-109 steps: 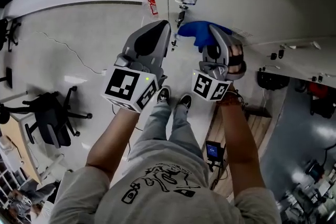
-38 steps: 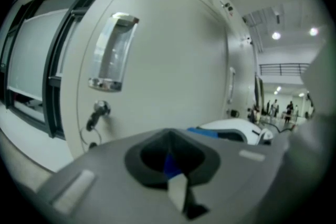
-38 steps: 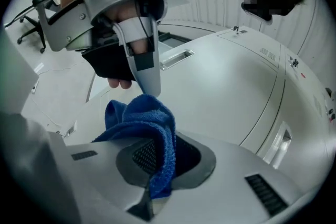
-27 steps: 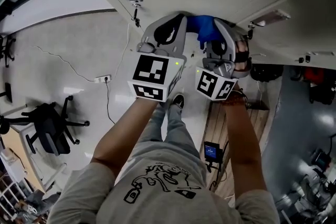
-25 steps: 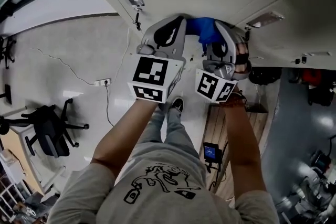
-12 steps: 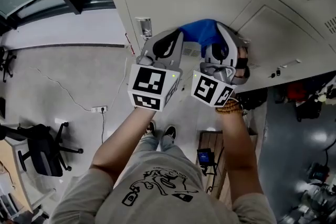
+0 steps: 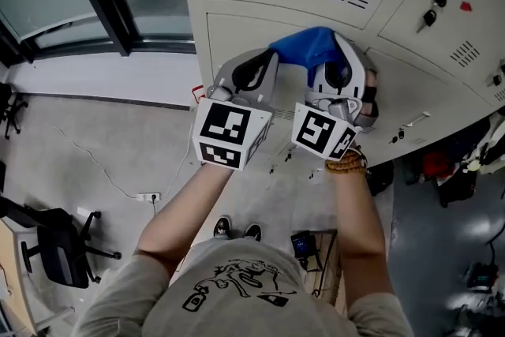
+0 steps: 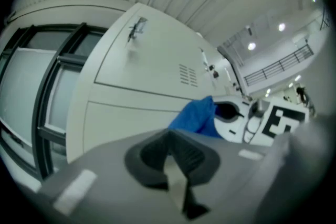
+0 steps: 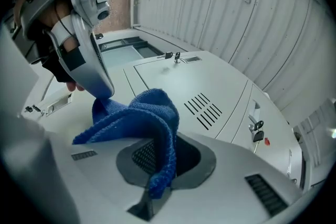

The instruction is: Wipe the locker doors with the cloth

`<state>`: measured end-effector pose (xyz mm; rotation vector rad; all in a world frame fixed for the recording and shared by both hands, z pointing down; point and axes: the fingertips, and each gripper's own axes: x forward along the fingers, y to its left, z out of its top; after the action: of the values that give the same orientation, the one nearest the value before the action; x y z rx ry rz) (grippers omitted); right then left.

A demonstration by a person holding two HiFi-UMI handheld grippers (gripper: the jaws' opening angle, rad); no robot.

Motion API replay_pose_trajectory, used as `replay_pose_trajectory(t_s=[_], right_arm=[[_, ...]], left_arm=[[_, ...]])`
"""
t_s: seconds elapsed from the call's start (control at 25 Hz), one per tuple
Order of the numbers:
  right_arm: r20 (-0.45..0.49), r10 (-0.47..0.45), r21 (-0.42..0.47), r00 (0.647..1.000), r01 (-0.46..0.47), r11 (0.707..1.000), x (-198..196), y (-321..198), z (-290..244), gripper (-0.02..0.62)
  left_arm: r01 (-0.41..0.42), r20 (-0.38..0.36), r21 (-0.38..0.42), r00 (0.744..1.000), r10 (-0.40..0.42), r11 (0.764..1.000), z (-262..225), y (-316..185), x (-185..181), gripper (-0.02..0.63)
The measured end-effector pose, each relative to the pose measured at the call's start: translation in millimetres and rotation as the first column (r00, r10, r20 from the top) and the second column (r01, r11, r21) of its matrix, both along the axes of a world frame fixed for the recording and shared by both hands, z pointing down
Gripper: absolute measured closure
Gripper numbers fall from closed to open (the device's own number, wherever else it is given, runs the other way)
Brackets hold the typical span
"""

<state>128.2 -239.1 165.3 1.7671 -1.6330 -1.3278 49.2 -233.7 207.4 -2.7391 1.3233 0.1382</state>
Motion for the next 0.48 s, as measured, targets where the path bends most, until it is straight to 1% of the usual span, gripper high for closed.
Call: replay_pose_trajectory(t_s=[0.08, 0.12, 0.2, 0.24, 0.28, 0.32, 0.4, 0.48], right_arm=[[0.041, -0.013, -0.027, 0.999, 0.014, 1.0, 0, 1, -2, 0.568], [0.08, -0.026, -0.052, 0.996, 0.031, 0.998, 1, 2, -1, 0.568], [0.192, -0.079, -0.107, 0.978, 0.101, 0.989, 1, 7, 4, 0.568], [0.257, -0.116, -0.125, 0.959, 0.152, 0.98, 0, 13, 7, 0.568], [0.326, -0.148, -0.143, 0.934, 0.204, 0.969, -2, 20, 13, 0.568], [0.401, -0.17, -0.166, 0.9, 0.254, 0.953, -4, 29, 21, 0.568], [0.552, -0.176, -0.227, 0.815, 0.35, 0.909, -7, 48, 41, 0.568], [0.668, -0.155, -0.269, 0.728, 0.43, 0.862, -10, 63, 61, 0.568]], left_arm=[[-0.004, 0.004, 0.005, 1.0, 0.004, 1.0, -4, 1, 0, 0.606], [-0.008, 0.007, 0.004, 1.0, 0.008, 1.0, -4, 2, 0, 0.606], [-0.016, 0.011, -0.007, 1.0, 0.016, 1.0, 0, 6, 0, 0.606], [-0.021, 0.01, -0.018, 1.0, 0.021, 1.0, 5, 10, -1, 0.606], [-0.026, 0.006, -0.033, 1.0, 0.026, 0.999, 10, 15, -3, 0.606], [-0.032, 0.002, -0.05, 0.999, 0.032, 0.998, 17, 21, -6, 0.606], [-0.039, 0.008, -0.078, 0.999, 0.039, 0.996, 31, 33, -10, 0.606], [-0.036, 0.026, -0.1, 0.999, 0.039, 0.994, 45, 43, -14, 0.606]])
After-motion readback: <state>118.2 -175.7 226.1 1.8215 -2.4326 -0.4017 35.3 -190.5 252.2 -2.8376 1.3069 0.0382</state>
